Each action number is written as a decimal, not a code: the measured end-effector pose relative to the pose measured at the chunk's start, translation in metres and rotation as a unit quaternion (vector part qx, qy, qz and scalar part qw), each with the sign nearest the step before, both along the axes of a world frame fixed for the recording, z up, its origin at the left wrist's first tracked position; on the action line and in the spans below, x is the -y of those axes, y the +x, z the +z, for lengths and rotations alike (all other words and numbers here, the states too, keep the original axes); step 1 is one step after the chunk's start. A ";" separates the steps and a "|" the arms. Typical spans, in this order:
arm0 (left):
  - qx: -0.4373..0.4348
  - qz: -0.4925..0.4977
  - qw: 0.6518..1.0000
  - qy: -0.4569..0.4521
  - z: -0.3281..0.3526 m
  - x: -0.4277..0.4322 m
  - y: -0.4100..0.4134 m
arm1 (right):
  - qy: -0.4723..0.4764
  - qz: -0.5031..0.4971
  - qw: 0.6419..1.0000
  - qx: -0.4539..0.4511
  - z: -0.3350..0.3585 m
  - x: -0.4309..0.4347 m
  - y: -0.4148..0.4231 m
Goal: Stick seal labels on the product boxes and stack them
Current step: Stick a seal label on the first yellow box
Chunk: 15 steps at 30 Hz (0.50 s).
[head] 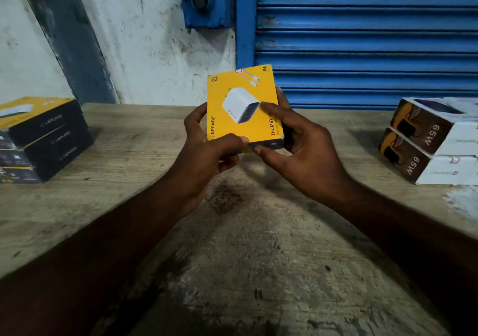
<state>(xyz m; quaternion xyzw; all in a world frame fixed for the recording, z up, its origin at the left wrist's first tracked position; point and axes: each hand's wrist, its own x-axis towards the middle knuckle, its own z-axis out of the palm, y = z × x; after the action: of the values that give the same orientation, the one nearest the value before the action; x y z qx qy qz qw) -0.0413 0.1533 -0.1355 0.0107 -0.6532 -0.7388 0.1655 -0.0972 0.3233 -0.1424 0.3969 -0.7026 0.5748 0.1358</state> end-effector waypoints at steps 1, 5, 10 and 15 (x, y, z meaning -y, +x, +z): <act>0.004 0.001 1.000 0.008 0.000 0.000 0.000 | 0.000 0.003 1.000 -0.003 0.000 0.000 0.000; 0.015 0.015 0.999 0.028 0.002 -0.001 0.000 | -0.003 0.002 1.000 -0.014 -0.002 0.000 -0.003; -0.001 0.059 0.998 0.018 0.003 -0.001 -0.001 | -0.004 0.006 1.000 -0.003 -0.003 0.003 -0.002; -0.028 0.086 0.996 -0.014 0.003 -0.004 -0.002 | -0.020 -0.012 0.999 0.042 0.004 0.004 0.005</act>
<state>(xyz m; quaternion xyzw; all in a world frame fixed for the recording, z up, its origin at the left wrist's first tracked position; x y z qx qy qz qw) -0.0429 0.1574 -0.1329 0.0441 -0.6553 -0.7126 0.2464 -0.0923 0.3191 -0.1382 0.3607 -0.7007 0.6035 0.1210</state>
